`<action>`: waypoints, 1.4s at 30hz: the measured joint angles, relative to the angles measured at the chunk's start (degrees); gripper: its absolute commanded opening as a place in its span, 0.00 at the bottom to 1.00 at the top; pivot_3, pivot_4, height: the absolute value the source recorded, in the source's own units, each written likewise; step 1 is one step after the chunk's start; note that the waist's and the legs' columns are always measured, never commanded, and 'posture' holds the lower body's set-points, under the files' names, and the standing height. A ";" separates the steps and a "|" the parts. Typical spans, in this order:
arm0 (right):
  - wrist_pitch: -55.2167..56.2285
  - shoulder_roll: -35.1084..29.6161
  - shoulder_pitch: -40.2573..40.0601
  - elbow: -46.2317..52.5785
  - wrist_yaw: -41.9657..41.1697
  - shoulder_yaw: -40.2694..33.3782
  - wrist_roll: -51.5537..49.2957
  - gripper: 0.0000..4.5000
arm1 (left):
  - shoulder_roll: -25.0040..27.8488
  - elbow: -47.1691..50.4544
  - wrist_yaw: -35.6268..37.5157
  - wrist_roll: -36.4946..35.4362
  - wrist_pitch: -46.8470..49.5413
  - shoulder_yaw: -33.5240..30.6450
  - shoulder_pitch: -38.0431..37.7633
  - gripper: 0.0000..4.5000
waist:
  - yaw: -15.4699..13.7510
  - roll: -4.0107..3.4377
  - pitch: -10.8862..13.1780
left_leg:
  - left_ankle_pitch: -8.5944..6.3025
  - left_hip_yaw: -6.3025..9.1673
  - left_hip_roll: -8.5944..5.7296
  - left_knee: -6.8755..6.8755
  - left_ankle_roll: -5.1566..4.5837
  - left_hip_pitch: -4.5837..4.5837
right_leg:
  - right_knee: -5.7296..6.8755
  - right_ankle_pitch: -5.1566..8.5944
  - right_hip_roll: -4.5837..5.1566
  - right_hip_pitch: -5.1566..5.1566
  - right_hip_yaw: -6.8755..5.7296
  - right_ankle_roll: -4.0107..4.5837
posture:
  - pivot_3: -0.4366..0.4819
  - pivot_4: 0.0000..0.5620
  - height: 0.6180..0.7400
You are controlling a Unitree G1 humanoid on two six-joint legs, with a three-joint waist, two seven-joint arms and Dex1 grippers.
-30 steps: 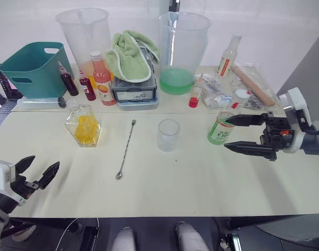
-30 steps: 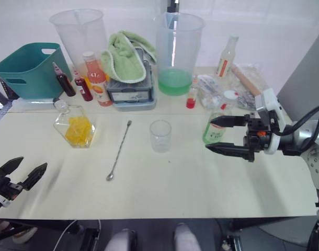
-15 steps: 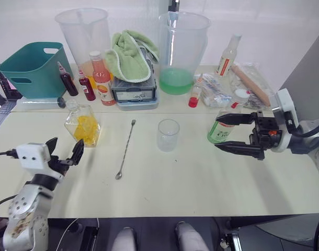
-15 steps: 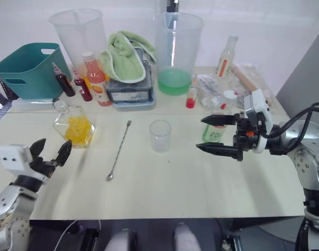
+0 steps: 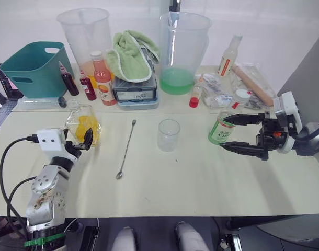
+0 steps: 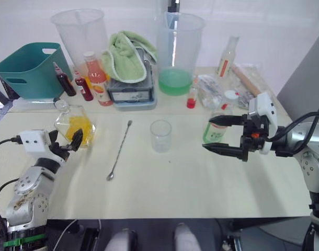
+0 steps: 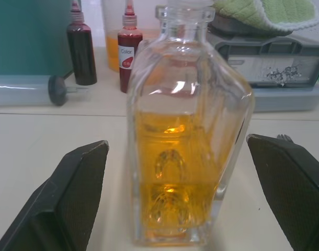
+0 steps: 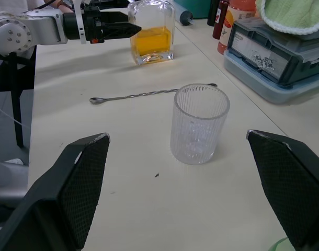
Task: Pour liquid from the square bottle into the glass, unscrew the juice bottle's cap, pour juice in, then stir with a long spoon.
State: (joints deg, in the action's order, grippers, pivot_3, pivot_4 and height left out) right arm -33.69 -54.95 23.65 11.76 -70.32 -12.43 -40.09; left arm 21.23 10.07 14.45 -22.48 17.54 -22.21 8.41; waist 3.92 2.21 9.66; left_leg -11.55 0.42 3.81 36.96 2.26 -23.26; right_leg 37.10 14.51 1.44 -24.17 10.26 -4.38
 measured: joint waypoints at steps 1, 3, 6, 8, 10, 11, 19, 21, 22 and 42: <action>0.00 0.00 0.00 0.00 0.07 0.00 0.10 0.99 | 0.14 -0.20 -0.10 0.09 0.00 0.02 0.63 1.00 | 0.01 0.00 0.00 | 0.00 0.00 0.00 0.00 0.00 0.00 | 0.00 0.00 0.00 0.00 0.00 0.00 | 0.48 0.27 0.89; 0.01 0.00 -0.02 0.03 0.23 -0.01 0.53 0.99 | 0.49 -1.43 -0.44 0.42 0.00 0.02 2.02 1.00 | -0.02 0.00 0.00 | 0.00 0.01 0.00 0.00 0.00 0.00 | 0.00 0.00 0.00 0.01 -0.01 0.00 | 0.48 0.27 0.89; 0.01 0.00 -0.15 0.11 0.41 -0.11 0.56 0.99 | 0.50 -2.65 -0.68 1.05 0.00 0.18 2.63 1.00 | -0.04 0.00 0.00 | 0.00 0.02 -0.01 0.00 0.00 -0.01 | 0.00 0.00 0.00 0.02 -0.01 0.00 | 0.48 0.27 0.89; 0.00 0.00 -0.60 0.26 0.66 -0.33 0.57 0.99 | 0.43 -4.44 -1.07 1.57 0.00 0.71 4.02 1.00 | -0.10 0.00 0.00 | 0.00 0.04 -0.01 0.01 0.00 -0.01 | 0.00 -0.01 0.00 0.01 -0.02 0.00 | 0.48 0.27 0.89; 0.00 0.00 -1.27 1.25 1.03 -0.57 0.58 0.99 | 0.41 -6.05 -1.44 2.13 0.10 1.31 5.77 1.00 | -0.31 0.00 0.00 | 0.00 0.05 -0.03 0.01 0.00 -0.01 | 0.00 -0.01 0.00 0.04 -0.03 -0.01 | 0.48 0.27 0.89; 0.00 0.00 -1.74 1.77 1.22 -0.65 0.56 0.99 | 0.43 -6.89 -1.63 2.22 0.17 1.52 6.74 1.00 | -0.40 0.00 0.00 | 0.01 0.07 -0.03 0.02 0.00 -0.02 | 0.00 -0.01 0.00 0.03 -0.03 -0.02 | 0.48 0.27 0.89; -0.01 0.00 -3.76 2.96 2.26 -2.01 0.57 1.00 | 1.28 -11.44 -2.09 3.52 0.07 1.84 10.82 0.63 | -0.37 0.01 0.00 | 0.01 0.10 -0.04 0.01 0.00 -0.03 | 0.00 -0.05 0.00 0.03 -0.05 0.02 | 0.48 0.27 0.89; -0.02 0.00 -3.92 3.17 2.34 -2.02 0.56 1.00 | 1.29 -11.52 -2.01 3.62 0.07 1.98 10.92 0.63 | -0.43 0.00 0.00 | 0.01 0.10 -0.04 0.02 0.01 -0.03 | 0.00 -0.05 0.01 0.04 -0.05 0.01 | 0.48 0.27 0.89; -0.02 0.00 -3.95 3.48 2.39 -2.08 0.56 1.00 | 1.29 -11.54 -1.95 3.67 0.07 2.03 10.95 0.63 | -0.45 0.01 0.00 | 0.01 0.10 -0.04 0.02 0.01 -0.03 | 0.00 -0.05 0.01 0.04 -0.05 0.01 | 0.48 0.27 0.89; -5.93 -1.01 -5.18 5.72 1.47 -2.96 -6.26 1.00 | 17.17 -1.40 26.03 -8.47 1.83 1.42 4.66 0.63 | -0.29 0.64 0.38 | 0.02 0.22 0.00 0.02 0.03 -0.43 | -0.08 -0.21 0.03 -0.22 -0.20 0.31 | 0.48 0.27 0.89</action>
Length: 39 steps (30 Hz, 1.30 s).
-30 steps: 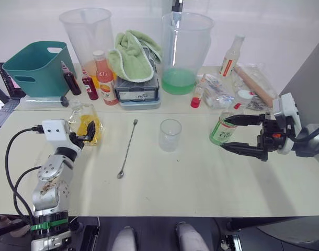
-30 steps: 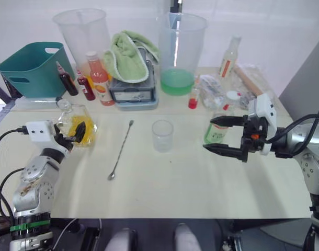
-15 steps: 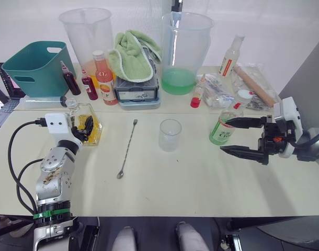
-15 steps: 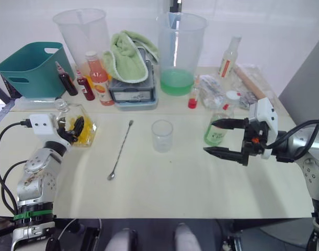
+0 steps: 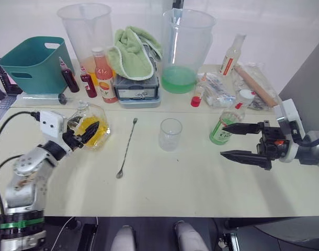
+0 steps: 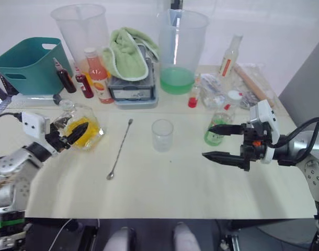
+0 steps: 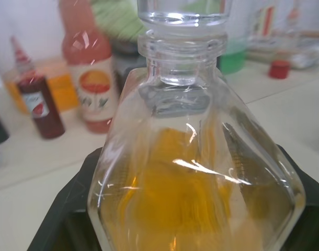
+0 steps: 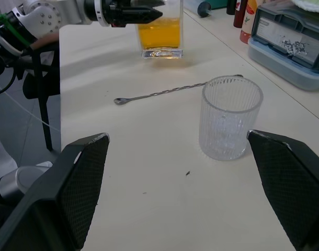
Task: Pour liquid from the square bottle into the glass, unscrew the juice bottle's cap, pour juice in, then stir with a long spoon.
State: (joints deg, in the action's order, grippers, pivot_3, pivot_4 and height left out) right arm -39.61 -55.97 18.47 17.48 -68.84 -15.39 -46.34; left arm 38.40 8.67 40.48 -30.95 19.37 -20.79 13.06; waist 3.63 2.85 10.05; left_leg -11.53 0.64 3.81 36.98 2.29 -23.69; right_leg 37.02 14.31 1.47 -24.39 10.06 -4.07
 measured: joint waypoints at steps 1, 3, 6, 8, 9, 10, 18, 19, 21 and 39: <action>0.00 0.00 0.13 0.04 0.16 0.00 0.00 1.00 | 1.03 1.17 1.85 -1.68 0.94 -0.30 0.08 0.63 | 0.00 0.00 0.00 | 0.00 0.00 0.00 0.00 0.00 0.01 | -0.01 0.02 0.00 0.01 0.00 -0.03 | 0.48 0.27 0.89; 0.00 0.00 0.33 0.04 0.24 0.00 -0.01 1.00 | 3.17 2.71 5.37 -5.59 3.76 -0.49 0.31 0.63 | 0.08 0.00 0.00 | 0.00 0.00 0.01 -0.01 0.00 0.02 | 0.00 0.07 -0.01 0.00 0.00 -0.11 | 0.48 0.27 0.89; -0.04 -0.02 0.36 0.04 0.22 0.00 -0.06 1.00 | 5.34 4.57 10.46 -10.26 7.97 0.62 0.88 0.63 | 0.21 0.00 0.00 | 0.00 0.01 0.01 -0.01 0.00 0.02 | 0.01 0.15 -0.02 -0.01 -0.01 -0.22 | 0.48 0.27 0.89; -0.32 -0.03 0.36 0.16 0.24 -0.01 -0.16 1.00 | 6.51 6.36 13.29 -12.34 10.36 2.63 1.54 0.63 | 0.17 0.00 0.00 | 0.00 0.01 0.00 -0.01 0.00 0.01 | 0.00 0.21 -0.01 0.00 -0.01 -0.32 | 0.48 0.27 0.89; -0.66 -0.03 0.36 0.36 0.25 -0.01 -0.24 1.00 | 6.81 7.37 14.75 -13.32 11.46 3.93 2.10 0.63 | 0.17 0.00 0.00 | 0.00 0.01 0.00 -0.01 0.00 0.01 | 0.00 0.21 -0.01 0.00 -0.01 -0.32 | 0.48 0.27 0.89; -0.71 -0.03 0.35 0.56 0.27 -0.02 -0.39 1.00 | 6.86 8.03 15.70 -13.87 12.08 4.90 2.62 0.63 | 0.18 -0.01 0.00 | 0.00 0.02 0.01 -0.01 0.00 0.01 | 0.00 0.21 -0.01 0.00 -0.01 -0.32 | 0.48 0.27 0.89; -2.14 -0.17 -3.76 4.45 1.84 -4.26 -3.14 1.00 | 3.31 5.27 25.28 -9.77 9.96 17.99 10.92 0.63 | -0.40 -0.02 0.01 | 0.00 0.06 -0.05 0.04 -0.01 0.01 | 0.01 0.20 -0.02 0.05 -0.02 -0.30 | 0.48 0.27 0.89; -2.81 -0.22 -4.84 5.55 2.40 -5.70 -4.42 1.00 | 1.75 4.11 26.51 -8.85 9.06 20.20 12.28 0.63 | -0.64 -0.02 0.01 | 0.00 0.06 -0.04 0.07 -0.01 -0.01 | 0.00 0.19 -0.02 0.05 -0.01 -0.28 | 0.48 0.27 0.89; -3.79 -0.32 -6.42 7.45 3.40 -7.82 -5.80 1.00 | 0.00 2.67 28.66 -7.49 7.67 22.75 13.54 0.63 | -0.85 -0.02 0.01 | 0.00 0.07 -0.03 0.06 -0.01 -0.01 | 0.00 0.13 -0.04 0.04 -0.01 -0.18 | 0.48 0.27 0.89; -5.71 0.64 -19.54 18.69 13.66 -18.14 -11.26 1.00 | -11.17 -14.19 37.22 6.06 -8.29 31.71 18.89 0.63 | -1.14 -0.04 0.00 | 0.01 0.22 -0.07 0.22 -0.02 -0.03 | 0.06 0.09 -0.08 0.16 -0.02 -0.12 | 0.48 0.27 0.89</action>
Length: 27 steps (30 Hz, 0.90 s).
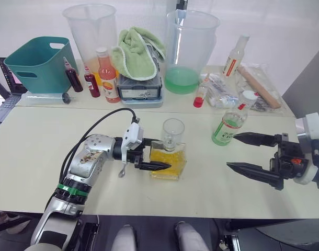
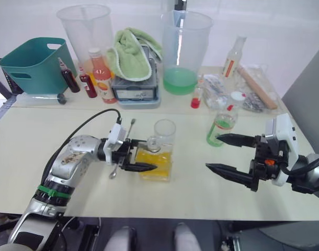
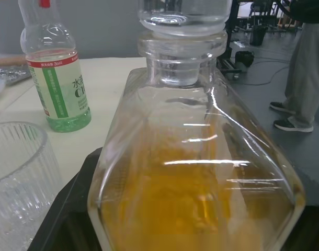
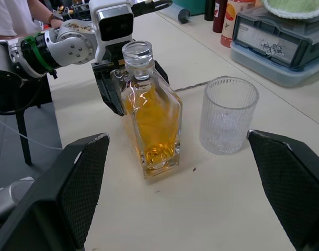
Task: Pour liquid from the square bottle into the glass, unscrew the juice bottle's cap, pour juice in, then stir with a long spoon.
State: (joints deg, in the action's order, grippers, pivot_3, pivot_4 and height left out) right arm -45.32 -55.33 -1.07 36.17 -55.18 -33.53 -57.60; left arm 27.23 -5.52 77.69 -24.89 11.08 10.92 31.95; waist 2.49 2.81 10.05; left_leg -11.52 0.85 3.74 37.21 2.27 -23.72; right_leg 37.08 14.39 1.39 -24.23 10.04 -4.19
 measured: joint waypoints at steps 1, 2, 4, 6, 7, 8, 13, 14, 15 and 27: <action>0.08 0.34 -0.46 0.61 0.62 -0.10 0.04 1.00 | 0.04 -0.58 0.09 0.59 -0.03 0.31 0.00 0.63 | 0.02 0.00 0.00 | 0.00 0.01 -0.01 0.00 0.00 0.00 | 0.00 0.00 0.00 0.00 0.00 0.00 | 0.48 0.27 0.89; 0.18 0.59 -0.62 0.77 1.04 -0.11 0.05 1.00 | 0.02 -1.31 0.30 1.13 -0.08 0.64 0.00 0.81 | 0.04 0.00 0.00 | 0.00 0.01 -0.01 0.02 0.00 -0.01 | 0.00 0.00 0.00 0.00 0.00 -0.01 | 0.48 0.27 0.89; 0.26 0.62 -0.64 0.78 1.56 -0.22 0.05 1.00 | -0.33 -1.76 0.89 1.23 -0.91 0.73 0.07 0.93 | 0.01 0.00 0.00 | 0.00 0.02 -0.01 0.04 0.00 -0.01 | 0.00 -0.01 0.00 0.03 0.00 -0.01 | 0.48 0.27 0.89; 0.28 0.61 -0.55 0.77 1.84 -0.41 0.04 1.00 | -0.55 -1.77 1.48 1.23 -1.39 0.69 0.78 1.00 | -0.01 0.00 0.00 | 0.00 0.02 -0.01 0.07 0.00 0.01 | 0.00 -0.01 0.00 0.07 0.00 -0.02 | 0.48 0.27 0.89; 0.28 0.61 -0.55 0.77 1.90 -0.42 0.03 1.00 | -0.52 -1.78 1.81 1.23 -1.60 0.51 1.05 1.00 | -0.02 -0.01 0.00 | 0.00 0.03 -0.02 0.08 0.00 0.02 | 0.00 0.00 0.00 0.08 0.00 -0.03 | 0.48 0.27 0.89; 0.28 0.61 -0.55 0.77 1.93 -0.43 0.03 1.00 | -0.47 -1.81 1.91 1.23 -1.95 0.42 1.14 1.00 | -0.02 -0.01 -0.01 | 0.00 0.03 -0.02 0.08 0.00 0.02 | 0.00 0.02 0.00 0.09 0.00 -0.07 | 0.48 0.27 0.89; 0.29 0.55 -0.46 0.68 1.83 -0.43 0.04 1.00 | -0.46 -2.24 2.20 1.27 -2.30 0.38 1.14 1.00 | -0.01 -0.02 -0.01 | 0.00 0.05 -0.02 0.09 0.00 0.03 | 0.01 0.10 0.00 0.09 0.00 -0.20 | 0.48 0.27 0.89; 0.29 0.55 -0.42 0.67 1.82 -0.43 0.04 1.00 | -0.44 -2.15 2.11 1.26 -2.12 0.37 1.11 1.00 | -0.01 -0.02 -0.01 | 0.00 0.05 -0.02 0.09 0.00 0.03 | 0.01 0.10 0.00 0.09 0.00 -0.20 | 0.48 0.27 0.89; 0.30 0.55 -0.35 0.67 1.82 -0.43 0.04 1.00 | -0.35 -1.77 1.78 1.22 -1.68 0.32 0.94 1.00 | -0.01 -0.02 -0.01 | 0.00 0.05 -0.02 0.09 0.00 0.03 | 0.01 0.10 0.00 0.09 0.00 -0.21 | 0.48 0.27 0.89; 1.49 0.95 0.52 0.48 2.73 1.63 0.07 1.00 | 2.19 2.40 -0.59 0.10 2.91 -1.41 -1.32 1.00 | 0.02 -0.03 -0.02 | 0.00 0.07 -0.02 0.14 0.00 0.04 | 0.03 0.10 0.00 0.12 -0.01 -0.22 | 0.48 0.27 0.89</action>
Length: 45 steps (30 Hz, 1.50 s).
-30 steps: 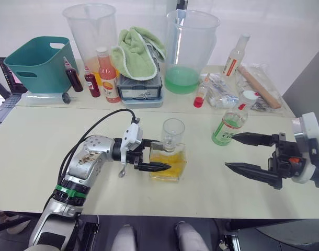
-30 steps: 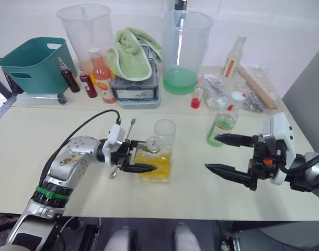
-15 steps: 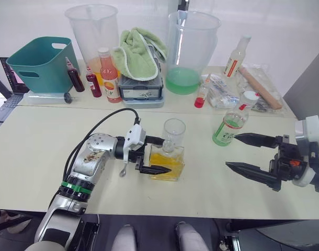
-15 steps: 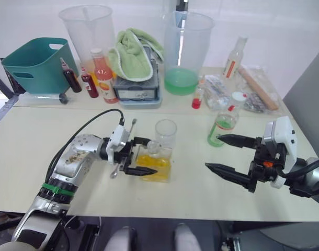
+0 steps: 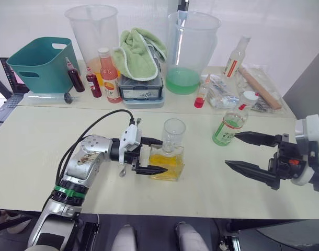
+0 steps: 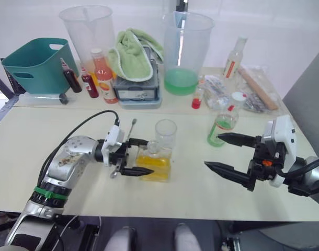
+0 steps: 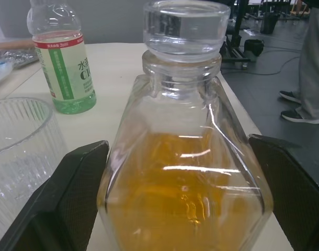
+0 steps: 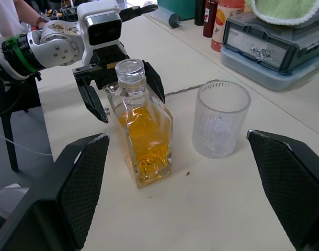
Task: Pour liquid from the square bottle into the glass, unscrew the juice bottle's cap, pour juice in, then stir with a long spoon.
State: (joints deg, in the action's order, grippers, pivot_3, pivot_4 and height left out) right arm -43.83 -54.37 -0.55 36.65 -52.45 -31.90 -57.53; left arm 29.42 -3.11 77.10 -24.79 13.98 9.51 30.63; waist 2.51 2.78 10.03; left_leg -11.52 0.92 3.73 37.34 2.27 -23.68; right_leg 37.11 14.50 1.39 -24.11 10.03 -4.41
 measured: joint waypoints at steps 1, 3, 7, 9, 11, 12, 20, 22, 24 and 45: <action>0.15 0.00 0.18 -0.01 0.01 0.09 0.02 1.00 | 0.01 0.01 0.01 -0.03 0.04 -0.05 0.11 1.00 | -0.02 0.00 0.00 | 0.00 0.00 0.00 0.00 0.00 0.00 | 0.00 0.00 0.00 0.00 0.00 0.00 | 0.48 0.27 0.89; 0.63 0.00 0.35 -0.08 0.03 0.24 0.05 1.00 | 0.06 0.04 0.05 -0.04 0.04 -0.10 0.23 1.00 | -0.02 0.00 0.00 | 0.00 0.01 0.00 0.00 0.00 0.00 | 0.00 0.00 0.00 0.01 -0.01 0.00 | 0.48 0.27 0.89; 1.21 0.00 0.67 -0.14 0.10 1.00 0.11 1.00 | 0.03 0.07 0.00 0.11 -0.14 0.02 0.27 1.00 | -0.01 0.00 0.00 | 0.00 0.01 0.00 0.00 0.00 0.00 | 0.00 0.00 0.00 0.00 -0.01 0.00 | 0.48 0.27 0.89; 1.29 0.00 0.67 -0.15 0.16 1.38 0.14 1.00 | -0.13 0.07 -0.11 0.32 -0.32 0.30 0.31 1.00 | -0.01 0.00 0.00 | 0.00 0.01 0.00 0.00 0.00 0.00 | 0.00 0.00 0.00 0.00 -0.01 0.00 | 0.48 0.27 0.89; 1.31 0.00 0.67 -0.15 0.26 1.41 0.12 1.00 | -0.51 0.07 -0.39 0.70 -0.11 0.59 0.74 1.00 | -0.05 0.00 0.00 | 0.00 0.01 0.00 0.01 0.00 -0.01 | 0.00 0.00 0.00 0.01 -0.01 0.00 | 0.48 0.27 0.89; 1.31 -0.01 0.68 -0.14 0.33 1.41 0.11 1.00 | -0.70 0.07 -0.64 0.72 0.07 0.69 1.08 1.00 | -0.08 0.00 0.00 | 0.00 0.01 0.00 0.02 0.00 -0.01 | 0.00 0.00 0.00 0.01 -0.01 0.00 | 0.48 0.27 0.89; 1.27 -0.40 1.33 0.57 2.21 1.41 -0.03 1.00 | -1.93 0.85 -1.38 0.67 2.64 1.10 2.58 0.62 | -0.02 0.00 0.00 | 0.00 0.03 0.00 0.02 0.00 -0.01 | 0.01 0.00 -0.01 0.01 -0.01 0.00 | 0.48 0.27 0.89; 1.27 -0.39 1.96 1.12 3.13 1.76 -0.02 1.00 | -1.93 0.88 -1.30 0.70 2.66 1.17 2.61 0.62 | -0.04 0.00 0.00 | 0.00 0.03 0.00 0.02 0.00 -0.01 | 0.01 0.00 -0.01 0.01 -0.01 0.00 | 0.48 0.27 0.89; 1.20 -0.38 3.79 1.36 4.58 3.14 -0.04 1.00 | -1.89 0.88 -1.19 0.79 2.56 1.36 2.73 0.62 | -0.04 0.00 0.00 | 0.00 0.03 -0.01 0.04 0.00 -0.01 | 0.01 0.00 -0.01 0.02 -0.01 0.00 | 0.48 0.27 0.89; 2.34 13.34 31.28 -4.66 13.05 38.96 16.62 1.00 | -2.69 -0.76 -0.11 2.33 0.74 1.94 3.92 0.62 | -0.24 -0.04 -0.01 | 0.00 0.18 -0.01 0.26 0.00 -0.19 | 0.04 -0.21 -0.01 -0.03 -0.18 0.30 | 0.48 0.27 0.89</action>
State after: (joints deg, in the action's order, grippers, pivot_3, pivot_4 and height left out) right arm -41.49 -41.03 30.74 32.00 -39.41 7.05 -40.91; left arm 26.73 -3.88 76.99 -22.46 14.72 11.45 34.55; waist 2.27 2.74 10.02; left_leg -11.52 1.10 3.72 37.61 2.27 -23.87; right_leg 37.15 14.29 1.38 -24.14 9.85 -4.11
